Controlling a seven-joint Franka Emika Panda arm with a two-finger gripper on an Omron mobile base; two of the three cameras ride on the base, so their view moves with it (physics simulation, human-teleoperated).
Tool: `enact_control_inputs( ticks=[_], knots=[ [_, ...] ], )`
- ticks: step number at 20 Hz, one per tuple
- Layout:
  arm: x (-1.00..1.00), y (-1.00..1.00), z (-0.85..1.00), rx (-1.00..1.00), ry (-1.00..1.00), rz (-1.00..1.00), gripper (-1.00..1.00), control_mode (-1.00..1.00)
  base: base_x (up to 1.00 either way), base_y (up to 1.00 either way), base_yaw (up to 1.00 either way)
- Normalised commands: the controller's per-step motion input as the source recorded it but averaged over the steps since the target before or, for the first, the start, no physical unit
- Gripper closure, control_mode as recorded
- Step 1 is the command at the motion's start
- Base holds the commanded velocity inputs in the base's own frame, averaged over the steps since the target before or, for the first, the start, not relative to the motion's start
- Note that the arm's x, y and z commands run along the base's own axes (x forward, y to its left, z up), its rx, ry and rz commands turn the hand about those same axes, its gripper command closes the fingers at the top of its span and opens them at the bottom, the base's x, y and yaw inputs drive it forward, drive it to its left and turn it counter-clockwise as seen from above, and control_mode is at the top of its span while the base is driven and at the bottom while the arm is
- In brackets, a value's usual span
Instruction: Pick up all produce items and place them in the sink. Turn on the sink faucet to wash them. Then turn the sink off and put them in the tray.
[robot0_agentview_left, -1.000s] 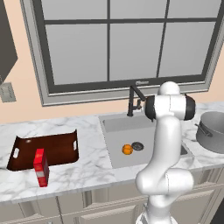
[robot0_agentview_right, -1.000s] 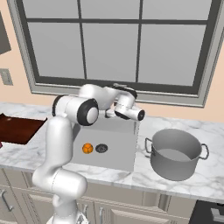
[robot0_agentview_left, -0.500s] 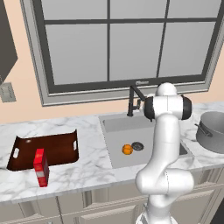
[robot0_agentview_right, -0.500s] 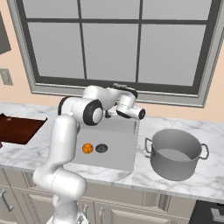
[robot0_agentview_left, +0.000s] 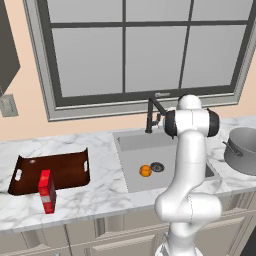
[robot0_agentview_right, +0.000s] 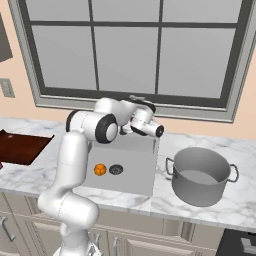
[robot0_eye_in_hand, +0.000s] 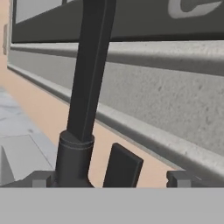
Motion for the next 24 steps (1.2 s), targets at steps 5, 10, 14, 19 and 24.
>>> enact_control_inputs(
  ticks=[5, 10, 14, 19, 24],
  knots=[
    [0.32, 0.04, -0.08, 0.0, 0.0, 0.0, -1.0, -1.0, 0.0, 0.0, 0.0],
    [0.32, 0.02, -0.06, 0.0, 0.0, 0.0, -1.0, -1.0, 0.0, 0.0, 0.0],
    [0.17, 0.0, -0.07, 0.0, 0.0, 0.07, -1.0, -1.0, 0.0, 0.0, 0.0],
    [0.17, 0.13, -0.01, 0.0, 0.0, 0.01, -1.0, -1.0, 0.0, 0.0, 0.0],
    [0.19, 0.18, 0.0, 0.0, 0.0, 0.0, -1.0, -1.0, 0.0, 0.0, 0.0]
  ],
)
